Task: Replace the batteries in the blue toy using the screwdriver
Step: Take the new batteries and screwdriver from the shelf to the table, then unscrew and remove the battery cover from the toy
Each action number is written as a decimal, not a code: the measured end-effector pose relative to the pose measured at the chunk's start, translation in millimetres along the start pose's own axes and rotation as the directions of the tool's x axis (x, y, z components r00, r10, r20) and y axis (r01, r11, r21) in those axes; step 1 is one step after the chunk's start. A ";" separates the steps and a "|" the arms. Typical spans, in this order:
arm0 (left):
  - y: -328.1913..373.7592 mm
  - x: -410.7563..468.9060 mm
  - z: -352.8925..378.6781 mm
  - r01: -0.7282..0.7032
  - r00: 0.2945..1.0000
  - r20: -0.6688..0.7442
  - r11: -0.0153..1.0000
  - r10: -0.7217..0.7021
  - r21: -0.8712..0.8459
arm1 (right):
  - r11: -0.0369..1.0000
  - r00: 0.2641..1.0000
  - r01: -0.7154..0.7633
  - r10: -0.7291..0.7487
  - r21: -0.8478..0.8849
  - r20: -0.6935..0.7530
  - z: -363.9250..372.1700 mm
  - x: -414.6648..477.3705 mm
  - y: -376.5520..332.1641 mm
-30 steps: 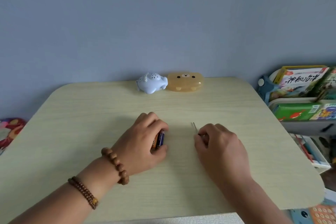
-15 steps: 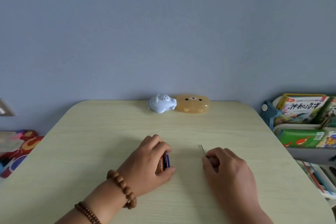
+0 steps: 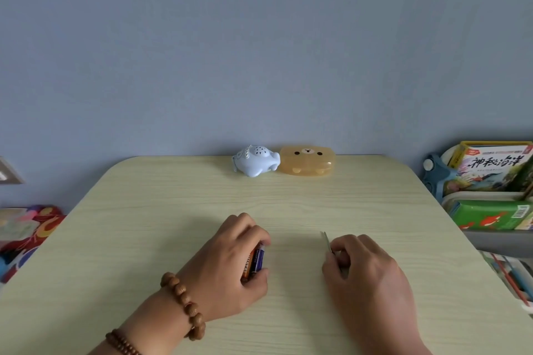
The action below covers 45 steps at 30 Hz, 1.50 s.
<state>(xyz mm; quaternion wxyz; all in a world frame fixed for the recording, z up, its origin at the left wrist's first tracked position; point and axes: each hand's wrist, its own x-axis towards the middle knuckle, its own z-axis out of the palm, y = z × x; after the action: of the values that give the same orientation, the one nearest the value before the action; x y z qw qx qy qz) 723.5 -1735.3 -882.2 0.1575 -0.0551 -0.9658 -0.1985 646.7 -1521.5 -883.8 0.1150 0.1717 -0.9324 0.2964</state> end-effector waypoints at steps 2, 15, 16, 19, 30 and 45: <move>0.5 -0.1 -0.9 0.008 1.000 -0.003 1.000 -0.008 -0.011 | 1.000 1.000 0.004 -0.004 0.001 -0.010 0.8 0.8 0.8; -36.3 110.9 -79.3 0.224 0.970 -0.142 0.956 -0.199 0.188 | 0.987 0.986 0.157 -0.158 -0.022 -0.049 -4.7 13.0 13.0; -41.7 128.4 -77.9 0.242 0.970 -0.053 0.941 -0.236 0.236 | 0.984 0.982 0.176 -0.177 -0.015 -0.063 -7.7 13.3 13.6; -57.0 161.1 -58.4 0.292 0.934 0.135 0.925 -0.330 0.244 | 0.969 0.965 0.246 -0.247 -0.020 -0.093 -11.1 15.6 23.7; -61.4 153.2 -47.0 0.373 0.921 0.091 0.924 -0.380 0.080 | 0.968 0.963 0.251 -0.253 -0.030 -0.098 -13.4 19.4 42.6; 49.1 93.2 -51.5 0.324 0.871 0.489 0.808 -0.051 -0.493 | 0.856 0.881 0.400 -0.458 0.327 0.120 -55.1 34.6 1.9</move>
<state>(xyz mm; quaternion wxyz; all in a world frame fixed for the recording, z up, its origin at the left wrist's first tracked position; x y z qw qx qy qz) 658.3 -1706.9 -789.0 -0.1160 -0.0449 -0.8743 -0.4691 620.5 -1496.1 -829.8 0.0606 0.4191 -0.8224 0.3798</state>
